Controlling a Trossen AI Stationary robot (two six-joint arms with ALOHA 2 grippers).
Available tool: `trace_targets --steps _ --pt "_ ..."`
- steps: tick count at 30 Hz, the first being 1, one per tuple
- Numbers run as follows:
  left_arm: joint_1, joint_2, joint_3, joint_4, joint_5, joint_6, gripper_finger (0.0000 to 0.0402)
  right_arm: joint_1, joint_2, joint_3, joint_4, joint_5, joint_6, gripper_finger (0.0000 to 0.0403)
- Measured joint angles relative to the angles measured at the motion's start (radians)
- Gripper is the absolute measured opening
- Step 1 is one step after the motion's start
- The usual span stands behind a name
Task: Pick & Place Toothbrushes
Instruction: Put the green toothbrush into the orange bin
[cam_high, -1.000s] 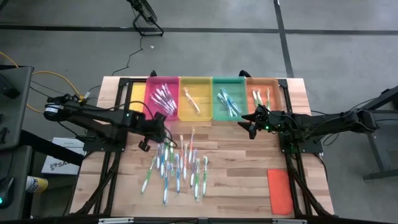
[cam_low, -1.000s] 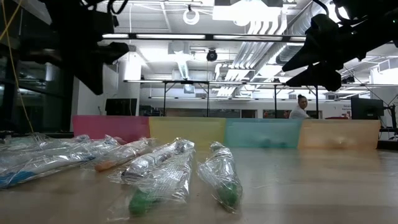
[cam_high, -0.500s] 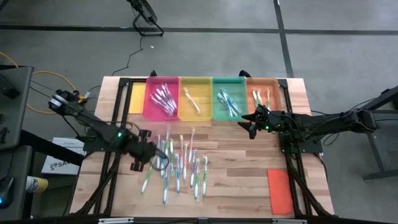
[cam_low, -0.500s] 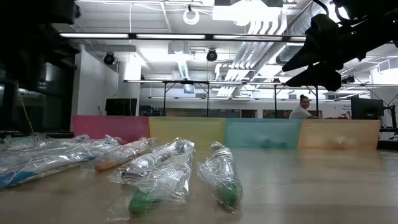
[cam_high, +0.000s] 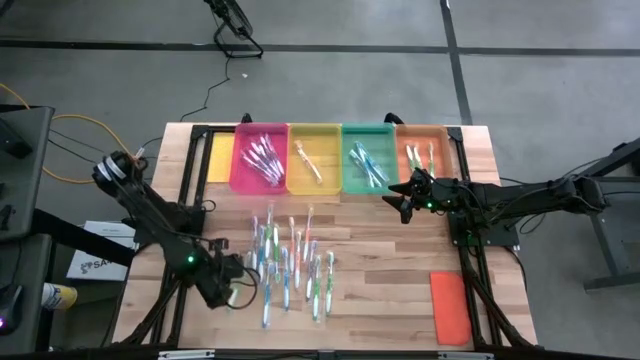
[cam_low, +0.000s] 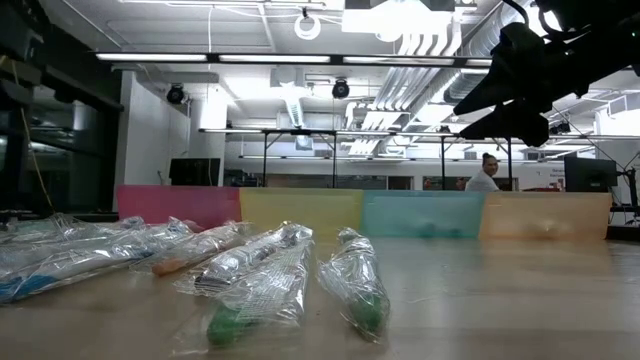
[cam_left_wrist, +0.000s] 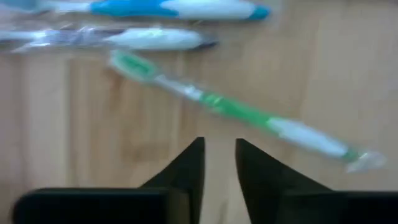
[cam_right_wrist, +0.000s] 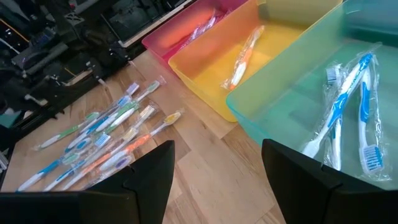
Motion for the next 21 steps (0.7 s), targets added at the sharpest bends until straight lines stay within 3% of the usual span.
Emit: trace_targets --steps 8,21 --pt "0.05 0.096 0.0 0.151 0.038 -0.076 0.0175 0.0 0.0 0.0 0.0 0.0 0.0 0.0235" --pt "0.107 0.199 0.002 0.149 0.092 -0.21 0.0184 0.0 0.0 0.0 0.0 -0.001 0.0 0.0235"
